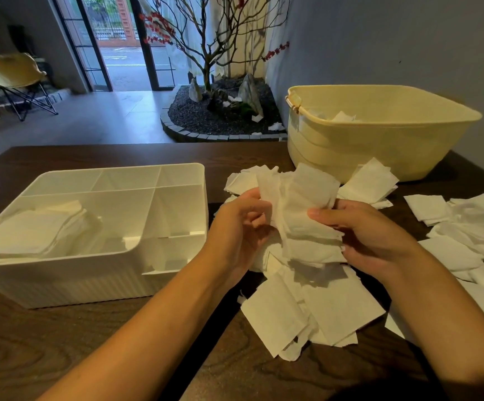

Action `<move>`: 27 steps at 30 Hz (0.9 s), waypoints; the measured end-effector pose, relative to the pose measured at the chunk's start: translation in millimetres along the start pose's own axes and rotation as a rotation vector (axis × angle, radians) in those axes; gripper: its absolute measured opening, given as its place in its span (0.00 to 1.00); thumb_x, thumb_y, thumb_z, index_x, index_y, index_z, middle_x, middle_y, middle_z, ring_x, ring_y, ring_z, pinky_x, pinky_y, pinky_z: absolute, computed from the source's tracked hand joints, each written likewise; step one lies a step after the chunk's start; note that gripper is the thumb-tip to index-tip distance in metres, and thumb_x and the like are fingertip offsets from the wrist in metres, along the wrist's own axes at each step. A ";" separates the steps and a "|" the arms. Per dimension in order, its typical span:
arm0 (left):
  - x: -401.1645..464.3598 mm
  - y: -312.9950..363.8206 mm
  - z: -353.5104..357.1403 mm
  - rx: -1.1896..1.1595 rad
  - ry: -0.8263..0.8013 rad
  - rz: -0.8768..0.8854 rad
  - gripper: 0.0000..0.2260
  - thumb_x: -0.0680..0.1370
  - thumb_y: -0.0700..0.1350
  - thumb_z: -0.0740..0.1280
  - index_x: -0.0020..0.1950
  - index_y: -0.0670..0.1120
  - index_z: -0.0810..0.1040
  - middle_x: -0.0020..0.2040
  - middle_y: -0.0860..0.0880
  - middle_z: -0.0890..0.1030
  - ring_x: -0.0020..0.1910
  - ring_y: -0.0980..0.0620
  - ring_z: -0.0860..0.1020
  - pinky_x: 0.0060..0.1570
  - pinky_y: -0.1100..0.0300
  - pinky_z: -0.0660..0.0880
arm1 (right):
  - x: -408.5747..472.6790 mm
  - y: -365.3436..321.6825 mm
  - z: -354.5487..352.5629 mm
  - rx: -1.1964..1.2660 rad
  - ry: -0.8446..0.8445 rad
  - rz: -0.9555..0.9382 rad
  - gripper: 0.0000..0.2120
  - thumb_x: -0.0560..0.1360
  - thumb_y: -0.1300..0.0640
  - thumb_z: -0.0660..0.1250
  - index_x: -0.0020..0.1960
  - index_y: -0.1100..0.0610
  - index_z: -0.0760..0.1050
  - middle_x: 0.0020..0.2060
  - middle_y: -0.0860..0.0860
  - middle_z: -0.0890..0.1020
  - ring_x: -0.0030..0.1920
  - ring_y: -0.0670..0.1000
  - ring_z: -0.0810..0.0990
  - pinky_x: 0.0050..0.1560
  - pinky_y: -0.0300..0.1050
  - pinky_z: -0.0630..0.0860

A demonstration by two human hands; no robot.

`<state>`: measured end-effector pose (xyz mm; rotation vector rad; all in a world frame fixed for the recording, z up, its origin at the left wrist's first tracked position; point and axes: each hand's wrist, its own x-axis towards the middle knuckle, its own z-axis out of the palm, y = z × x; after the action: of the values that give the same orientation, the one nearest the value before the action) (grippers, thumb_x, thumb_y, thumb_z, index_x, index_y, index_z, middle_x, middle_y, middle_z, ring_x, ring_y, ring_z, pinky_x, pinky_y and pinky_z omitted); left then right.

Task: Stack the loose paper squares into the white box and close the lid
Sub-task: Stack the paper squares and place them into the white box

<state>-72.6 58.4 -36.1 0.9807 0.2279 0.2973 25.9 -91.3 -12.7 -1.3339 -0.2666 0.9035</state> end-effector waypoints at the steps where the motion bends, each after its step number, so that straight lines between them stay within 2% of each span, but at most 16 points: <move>1: -0.6 0.2 0.7 0.031 0.000 0.008 0.15 0.74 0.31 0.57 0.48 0.41 0.82 0.27 0.52 0.70 0.24 0.58 0.69 0.30 0.65 0.71 | -0.5 -0.3 0.1 0.020 -0.015 0.023 0.14 0.74 0.65 0.68 0.58 0.60 0.80 0.52 0.58 0.86 0.53 0.57 0.85 0.51 0.50 0.83; 3: -1.5 0.7 2.4 0.105 0.029 0.037 0.14 0.76 0.30 0.57 0.55 0.40 0.79 0.27 0.55 0.76 0.24 0.59 0.74 0.36 0.63 0.72 | -0.9 -0.6 -0.3 0.058 -0.034 0.034 0.15 0.71 0.65 0.68 0.58 0.60 0.80 0.52 0.58 0.86 0.54 0.57 0.85 0.53 0.52 0.81; 4: -1.7 1.2 3.3 0.122 0.049 0.050 0.14 0.77 0.30 0.59 0.54 0.41 0.80 0.30 0.54 0.78 0.26 0.60 0.76 0.38 0.62 0.72 | -1.5 -0.9 -0.2 0.088 -0.039 0.024 0.15 0.70 0.64 0.68 0.57 0.60 0.81 0.53 0.59 0.85 0.54 0.57 0.85 0.55 0.53 0.81; 6: -2.2 1.9 2.5 0.142 0.089 0.061 0.13 0.78 0.33 0.62 0.43 0.47 0.82 0.32 0.54 0.80 0.29 0.60 0.77 0.38 0.61 0.73 | -1.5 -0.9 -0.4 0.164 -0.039 -0.002 0.13 0.69 0.64 0.68 0.52 0.59 0.85 0.52 0.58 0.86 0.52 0.56 0.85 0.56 0.53 0.80; 8: -2.1 1.7 1.9 0.132 0.116 0.058 0.16 0.80 0.37 0.64 0.34 0.51 0.79 0.29 0.56 0.78 0.28 0.61 0.76 0.38 0.61 0.71 | -2.5 -1.9 -0.4 0.228 -0.033 -0.026 0.12 0.68 0.64 0.67 0.48 0.58 0.86 0.50 0.57 0.86 0.49 0.54 0.86 0.55 0.52 0.81; 11: -3.3 2.6 3.2 0.145 0.158 0.066 0.07 0.79 0.42 0.65 0.42 0.47 0.75 0.34 0.57 0.79 0.32 0.61 0.77 0.41 0.60 0.71 | -5.1 -4.9 -0.5 0.291 -0.002 -0.032 0.12 0.66 0.64 0.68 0.48 0.60 0.84 0.42 0.56 0.86 0.42 0.53 0.86 0.49 0.50 0.83; 13: -2.6 2.3 2.5 0.149 0.184 0.077 0.05 0.79 0.42 0.65 0.43 0.47 0.74 0.35 0.57 0.80 0.34 0.62 0.78 0.41 0.59 0.71 | -6.8 -5.8 0.9 0.293 0.004 -0.033 0.12 0.65 0.64 0.67 0.48 0.61 0.83 0.40 0.56 0.86 0.41 0.53 0.86 0.47 0.51 0.83; 16: -2.1 1.9 1.9 0.121 0.200 0.101 0.11 0.79 0.40 0.63 0.37 0.47 0.71 0.29 0.54 0.77 0.31 0.60 0.77 0.39 0.60 0.70 | -5.5 -5.5 2.4 0.312 0.001 -0.054 0.19 0.66 0.65 0.66 0.57 0.60 0.80 0.49 0.57 0.86 0.52 0.56 0.85 0.56 0.53 0.78; 18: -2.5 2.0 2.7 0.071 0.205 0.103 0.12 0.78 0.38 0.62 0.35 0.46 0.70 0.28 0.53 0.74 0.29 0.58 0.75 0.38 0.60 0.70 | -3.7 -5.2 0.9 0.391 -0.004 -0.071 0.21 0.67 0.66 0.65 0.60 0.60 0.79 0.54 0.58 0.85 0.56 0.57 0.84 0.58 0.54 0.78; 21: -1.0 0.3 0.5 0.020 0.151 0.086 0.09 0.73 0.39 0.68 0.36 0.47 0.69 0.31 0.52 0.73 0.31 0.57 0.74 0.40 0.62 0.73 | -4.0 -4.4 -1.1 0.404 -0.061 -0.063 0.20 0.63 0.64 0.72 0.56 0.60 0.83 0.49 0.57 0.85 0.48 0.55 0.86 0.46 0.51 0.84; 23: -0.4 -0.8 -1.2 0.010 0.084 0.068 0.07 0.68 0.41 0.69 0.44 0.44 0.74 0.39 0.50 0.80 0.38 0.56 0.78 0.41 0.63 0.76 | -4.3 -2.8 -0.9 0.398 -0.120 -0.033 0.27 0.56 0.62 0.79 0.55 0.61 0.84 0.51 0.58 0.85 0.48 0.56 0.86 0.43 0.50 0.83; 24: 0.2 -1.1 -2.1 0.019 0.071 0.054 0.15 0.67 0.42 0.69 0.53 0.45 0.78 0.47 0.50 0.84 0.45 0.55 0.81 0.44 0.62 0.76 | -5.2 -2.4 -0.2 0.395 -0.132 -0.017 0.27 0.56 0.62 0.79 0.56 0.61 0.84 0.52 0.59 0.84 0.49 0.57 0.86 0.42 0.50 0.83; 25: 0.7 -1.1 -2.2 0.037 0.055 0.039 0.23 0.67 0.44 0.70 0.62 0.47 0.78 0.55 0.50 0.84 0.53 0.54 0.81 0.49 0.60 0.75 | -3.8 -1.3 -2.3 0.397 -0.129 -0.015 0.22 0.60 0.62 0.76 0.54 0.62 0.84 0.51 0.59 0.85 0.46 0.56 0.86 0.39 0.48 0.83; 26: 0.8 -0.3 -1.5 0.068 0.033 0.030 0.28 0.66 0.46 0.71 0.67 0.51 0.78 0.62 0.51 0.82 0.61 0.53 0.78 0.56 0.56 0.74 | -5.0 -1.9 -1.4 0.398 -0.115 -0.009 0.15 0.64 0.62 0.71 0.50 0.62 0.85 0.48 0.59 0.85 0.42 0.55 0.86 0.35 0.46 0.82; 27: 0.3 -0.2 -0.9 0.094 -0.004 0.020 0.28 0.65 0.48 0.71 0.66 0.52 0.79 0.64 0.52 0.81 0.65 0.52 0.76 0.62 0.51 0.72 | -5.1 -1.4 -1.7 0.403 -0.106 -0.012 0.13 0.66 0.63 0.67 0.47 0.63 0.86 0.45 0.58 0.85 0.39 0.55 0.86 0.33 0.45 0.82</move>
<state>-72.6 59.0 -36.8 1.0766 0.2303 0.3053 24.3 -96.0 -10.3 -0.9130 -0.1626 0.9608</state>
